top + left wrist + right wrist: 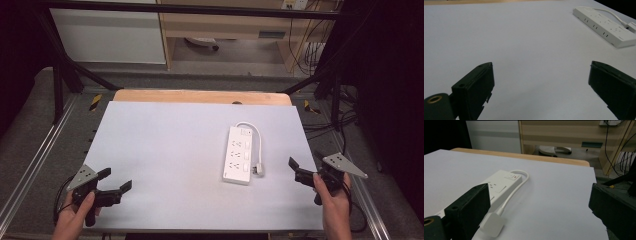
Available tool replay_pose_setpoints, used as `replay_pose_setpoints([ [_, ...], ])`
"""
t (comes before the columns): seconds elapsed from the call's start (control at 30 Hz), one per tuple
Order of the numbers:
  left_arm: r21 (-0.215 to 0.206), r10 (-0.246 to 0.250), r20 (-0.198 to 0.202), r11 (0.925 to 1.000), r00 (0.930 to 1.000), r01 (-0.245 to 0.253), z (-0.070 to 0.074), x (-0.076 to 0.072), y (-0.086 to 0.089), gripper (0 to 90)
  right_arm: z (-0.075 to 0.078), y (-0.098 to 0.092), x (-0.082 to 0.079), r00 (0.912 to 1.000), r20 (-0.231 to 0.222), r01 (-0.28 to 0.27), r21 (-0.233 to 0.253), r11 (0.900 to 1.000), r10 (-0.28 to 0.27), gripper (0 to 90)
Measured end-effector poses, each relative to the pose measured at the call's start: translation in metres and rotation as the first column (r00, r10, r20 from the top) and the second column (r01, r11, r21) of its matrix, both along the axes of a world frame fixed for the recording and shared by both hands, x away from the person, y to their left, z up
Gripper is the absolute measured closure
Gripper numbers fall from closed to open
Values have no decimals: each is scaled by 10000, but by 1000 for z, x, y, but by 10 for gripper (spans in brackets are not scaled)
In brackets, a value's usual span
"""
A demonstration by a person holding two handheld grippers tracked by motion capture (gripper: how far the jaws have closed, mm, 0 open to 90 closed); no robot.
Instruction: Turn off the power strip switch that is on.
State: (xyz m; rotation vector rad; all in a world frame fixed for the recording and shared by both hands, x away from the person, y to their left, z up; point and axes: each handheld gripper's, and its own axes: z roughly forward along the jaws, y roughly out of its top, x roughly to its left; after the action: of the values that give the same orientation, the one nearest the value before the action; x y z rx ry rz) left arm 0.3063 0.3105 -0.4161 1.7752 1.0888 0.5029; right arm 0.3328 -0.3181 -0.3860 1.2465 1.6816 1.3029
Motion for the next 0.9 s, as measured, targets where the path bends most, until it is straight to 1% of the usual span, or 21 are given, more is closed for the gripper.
replay_pose_setpoints([
  [0.1, -29, 10, -5, 10000, 10000, -10, 0, 0, 0, 64, -7, -4, -1, 9998, -185, -64, 160, 9999, 67, 41],
  [0.2, -5, 3, 12, 10000, 10000, -3, 0, 0, 0, 64, -15, -5, -1, 9993, -354, -64, 189, 9998, 71, 41],
  [0.37, -20, -11, 5, 10000, 10000, 11, 0, 0, 0, 64, -28, -3, 2, 9968, -760, -234, 53, 9997, 237, 42],
  [0.43, -2, -10, 11, 10000, 10000, 10, 0, 0, 0, 64, -34, -1, 4, 9948, -965, -325, 16, 9995, 325, 41],
  [0.6, -24, -27, 3, 10000, 10000, 27, 0, 0, -1, 64, -43, 4, 7, 9902, -1293, -557, -141, 9983, 534, 40],
  [0.67, -3, -22, -8, 10000, 10000, 22, 0, 0, 0, 64, -47, 5, 9, 9882, -1396, -682, -288, 9973, 635, 37],
  [0.9, 13, -18, -27, 10000, 10000, 18, -1, 0, -1, 64, -58, 13, 14, 9771, -1833, -1188, -478, 9918, 1082, 33],
])
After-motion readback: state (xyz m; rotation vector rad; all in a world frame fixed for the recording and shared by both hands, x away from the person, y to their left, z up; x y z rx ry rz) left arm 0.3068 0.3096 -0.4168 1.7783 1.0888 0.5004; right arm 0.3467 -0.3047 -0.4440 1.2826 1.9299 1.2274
